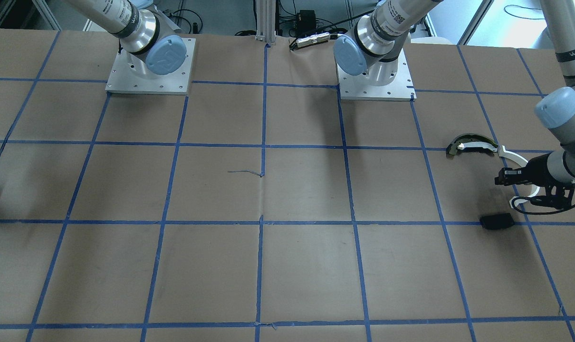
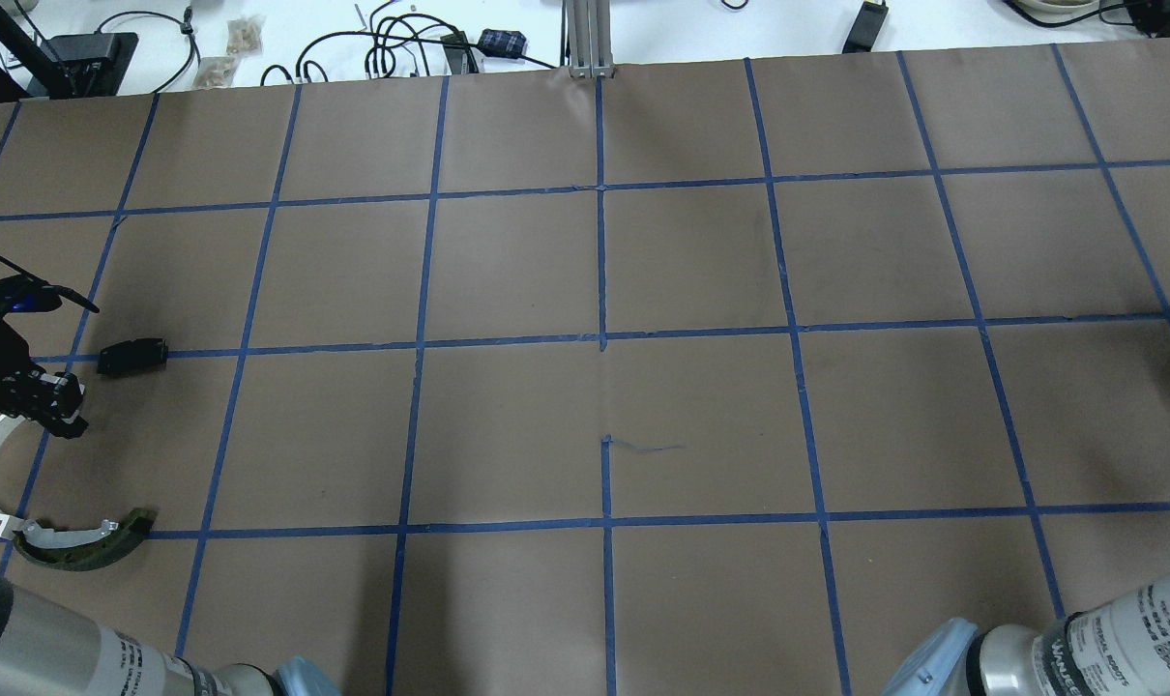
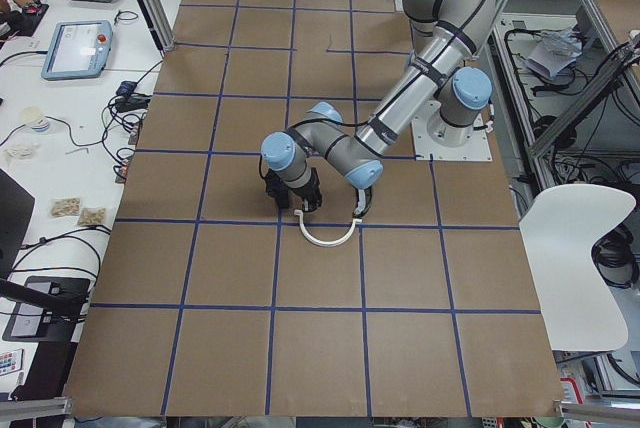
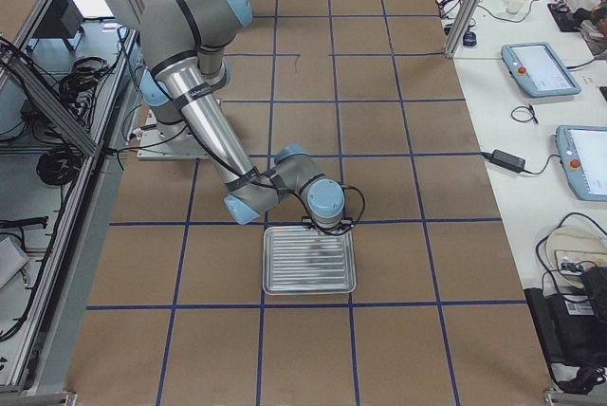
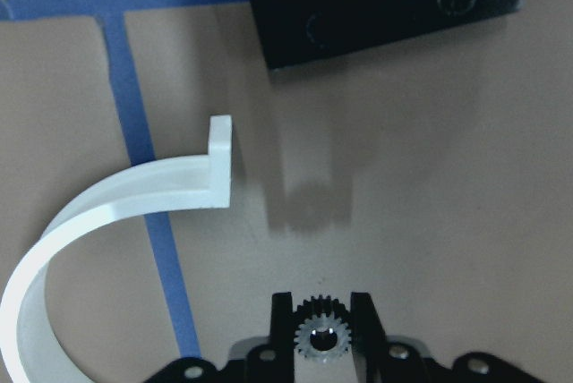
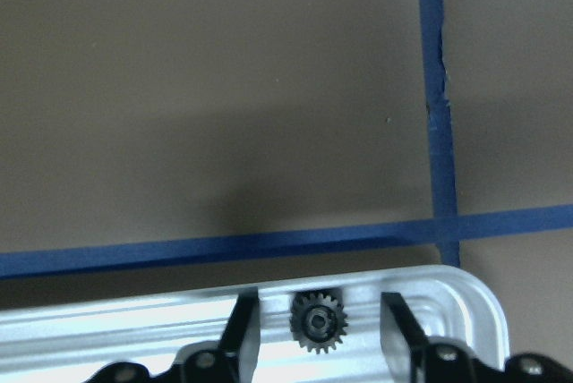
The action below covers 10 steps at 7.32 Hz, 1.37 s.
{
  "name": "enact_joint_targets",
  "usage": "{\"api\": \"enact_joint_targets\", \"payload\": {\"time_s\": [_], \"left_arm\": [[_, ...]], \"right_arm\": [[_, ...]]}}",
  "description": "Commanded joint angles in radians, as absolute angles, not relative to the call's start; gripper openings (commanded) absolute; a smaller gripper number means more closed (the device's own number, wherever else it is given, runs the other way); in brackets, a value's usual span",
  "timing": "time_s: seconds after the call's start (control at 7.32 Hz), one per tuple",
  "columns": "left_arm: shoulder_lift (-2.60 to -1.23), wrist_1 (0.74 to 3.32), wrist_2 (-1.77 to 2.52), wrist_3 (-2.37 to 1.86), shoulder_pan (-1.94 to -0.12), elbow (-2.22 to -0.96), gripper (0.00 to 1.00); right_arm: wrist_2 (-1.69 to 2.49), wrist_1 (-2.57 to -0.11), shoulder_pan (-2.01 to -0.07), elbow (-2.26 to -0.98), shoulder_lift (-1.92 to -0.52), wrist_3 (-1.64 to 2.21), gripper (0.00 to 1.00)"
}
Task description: Place bearing gear from tray to pile
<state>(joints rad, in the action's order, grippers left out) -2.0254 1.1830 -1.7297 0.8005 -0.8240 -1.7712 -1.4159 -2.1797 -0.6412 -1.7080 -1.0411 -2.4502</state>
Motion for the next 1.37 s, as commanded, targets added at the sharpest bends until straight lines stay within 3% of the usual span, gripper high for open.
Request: {"api": "enact_joint_targets", "payload": {"time_s": [0.0, 0.27, 0.41, 0.55, 0.68, 0.96, 1.23], "left_arm": [[-2.037, 1.166, -1.732, 0.804, -0.824, -1.775, 0.0], [-2.04, 1.166, -1.727, 0.796, -0.824, -1.775, 0.52], [-2.04, 1.166, -1.73, 0.793, -0.825, -1.775, 0.85], [-2.037, 1.167, -1.732, 0.799, -0.827, -1.772, 0.95], [-2.028, 1.176, -1.732, 0.796, -0.828, -1.772, 1.0], [-1.994, 1.233, -1.735, 0.784, -0.903, -1.743, 1.0], [-1.944, 1.291, -1.729, 0.617, -1.009, -1.72, 1.0]], "right_arm": [[-1.416, -2.18, -0.641, -1.707, -1.04, -2.453, 0.56], [-1.416, -2.18, -0.641, -1.707, -1.039, -2.454, 0.55], [-1.414, -2.178, -0.641, -1.709, -1.039, -2.454, 0.51], [-1.414, -2.178, -0.641, -1.709, -1.039, -2.454, 0.48], [-1.416, -2.178, -0.641, -1.709, -1.039, -2.454, 0.42], [-1.417, -2.177, -0.641, -1.709, -1.042, -2.451, 0.3], [-1.416, -2.171, -0.643, -1.689, -1.066, -2.43, 0.28]]}}
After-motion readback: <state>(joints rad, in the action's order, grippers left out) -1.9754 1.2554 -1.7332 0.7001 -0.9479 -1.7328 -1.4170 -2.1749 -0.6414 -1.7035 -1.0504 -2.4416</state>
